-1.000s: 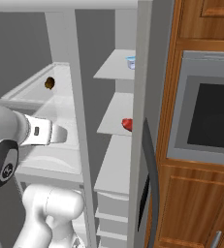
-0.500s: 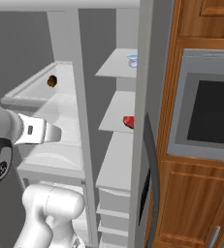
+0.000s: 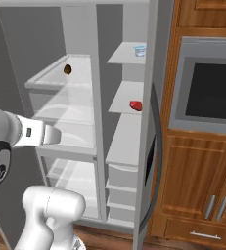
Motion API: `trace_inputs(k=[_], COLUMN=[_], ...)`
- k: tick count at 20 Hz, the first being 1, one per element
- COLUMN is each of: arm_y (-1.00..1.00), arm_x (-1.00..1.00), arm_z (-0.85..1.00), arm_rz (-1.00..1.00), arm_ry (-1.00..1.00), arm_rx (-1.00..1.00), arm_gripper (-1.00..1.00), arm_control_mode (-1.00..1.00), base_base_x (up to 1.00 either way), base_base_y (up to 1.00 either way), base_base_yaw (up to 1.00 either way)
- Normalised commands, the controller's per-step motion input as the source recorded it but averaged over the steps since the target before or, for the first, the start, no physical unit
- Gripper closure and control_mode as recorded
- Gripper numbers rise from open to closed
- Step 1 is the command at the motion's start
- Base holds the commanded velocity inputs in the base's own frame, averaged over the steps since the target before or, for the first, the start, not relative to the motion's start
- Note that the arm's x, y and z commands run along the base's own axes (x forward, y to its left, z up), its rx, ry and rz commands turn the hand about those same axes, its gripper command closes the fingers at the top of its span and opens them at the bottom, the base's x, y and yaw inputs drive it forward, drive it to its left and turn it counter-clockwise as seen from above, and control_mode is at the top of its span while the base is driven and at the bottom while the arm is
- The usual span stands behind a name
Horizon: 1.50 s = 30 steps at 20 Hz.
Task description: There's a steak in the fridge that needs to be moved to the freezer for freezing. Pick up the steak from the fridge, place it on any shelf in the freezer, and close the fridge and freezer doors when done.
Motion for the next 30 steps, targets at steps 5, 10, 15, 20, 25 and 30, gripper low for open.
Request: trace_inputs(k=[5, 10, 15, 20, 25, 30], arm_y=[0.0, 0.0, 0.0, 0.0, 0.0, 0.0], arm_x=[0.0, 0.0, 0.0, 0.0, 0.0, 0.0], arm_z=[0.0, 0.0, 0.0, 0.0, 0.0, 0.0], arm_rz=[0.0, 0.0, 0.0, 0.0, 0.0, 0.0], arm_ry=[0.0, 0.0, 0.0, 0.0, 0.0, 0.0], arm_rx=[0.0, 0.0, 0.0, 0.0, 0.0, 0.0], arm_gripper=[-1.0, -1.0, -1.0, -1.0, -1.0, -1.0], arm_control_mode=[1.0, 1.0, 1.0, 1.0, 1.0, 1.0], base_base_x=[-0.3, -0.5, -0.15, 0.34, 0.16, 0.36], base_base_y=[0.12, 0.21, 0.04, 0.0, 0.02, 0.36], base_base_yaw=[0.0, 0.0, 0.0, 0.0, 0.0, 0.0])
